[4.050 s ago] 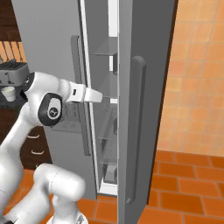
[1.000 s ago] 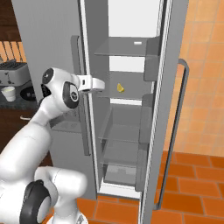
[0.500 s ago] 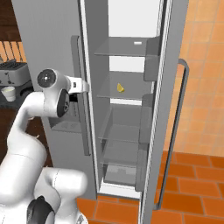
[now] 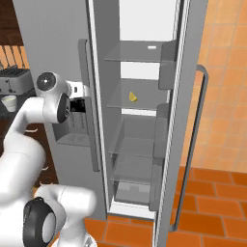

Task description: Grab a lemon wedge from the fridge and one ice cube from the ice bowl, and put them in the glass of lemonade.

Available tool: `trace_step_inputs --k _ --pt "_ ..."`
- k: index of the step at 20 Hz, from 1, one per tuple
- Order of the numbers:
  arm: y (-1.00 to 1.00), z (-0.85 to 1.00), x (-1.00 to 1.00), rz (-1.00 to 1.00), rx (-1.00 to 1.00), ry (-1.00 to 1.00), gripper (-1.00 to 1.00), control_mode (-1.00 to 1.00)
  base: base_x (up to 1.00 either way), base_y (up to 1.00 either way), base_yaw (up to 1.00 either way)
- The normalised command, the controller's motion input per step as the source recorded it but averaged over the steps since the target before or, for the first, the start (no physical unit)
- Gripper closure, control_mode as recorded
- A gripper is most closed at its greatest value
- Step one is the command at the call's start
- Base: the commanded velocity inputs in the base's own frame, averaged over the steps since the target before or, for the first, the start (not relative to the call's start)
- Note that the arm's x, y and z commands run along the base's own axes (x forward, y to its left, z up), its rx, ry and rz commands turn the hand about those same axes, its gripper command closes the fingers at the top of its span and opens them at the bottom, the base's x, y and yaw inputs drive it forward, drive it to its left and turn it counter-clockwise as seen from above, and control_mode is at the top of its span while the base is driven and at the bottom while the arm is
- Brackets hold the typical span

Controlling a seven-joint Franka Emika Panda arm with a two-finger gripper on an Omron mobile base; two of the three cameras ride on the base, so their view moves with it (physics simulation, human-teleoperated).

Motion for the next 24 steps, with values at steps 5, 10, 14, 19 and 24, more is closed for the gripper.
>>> trace_step_inputs --k 5,10,14,19,24 --pt "0.11 0.0 0.65 0.0 -0.01 0.13 -1.0 -1.0 0.0 0.0 0.0" --pt "-0.08 -0.12 0.54 -0.01 0.0 -0.03 -1.0 -1.0 0.0 0.0 0.0" --pt "0.0 -0.19 0.3 -0.04 0.0 -0.09 -1.0 -1.0 0.0 0.0 0.0" --pt "0.0 -0.17 0.49 -0.04 0.0 -0.04 -1.0 -1.0 0.0 0.0 0.0" --pt "0.0 0.0 0.57 -0.03 0.0 0.06 -1.0 -1.0 0.0 0.0 0.0"
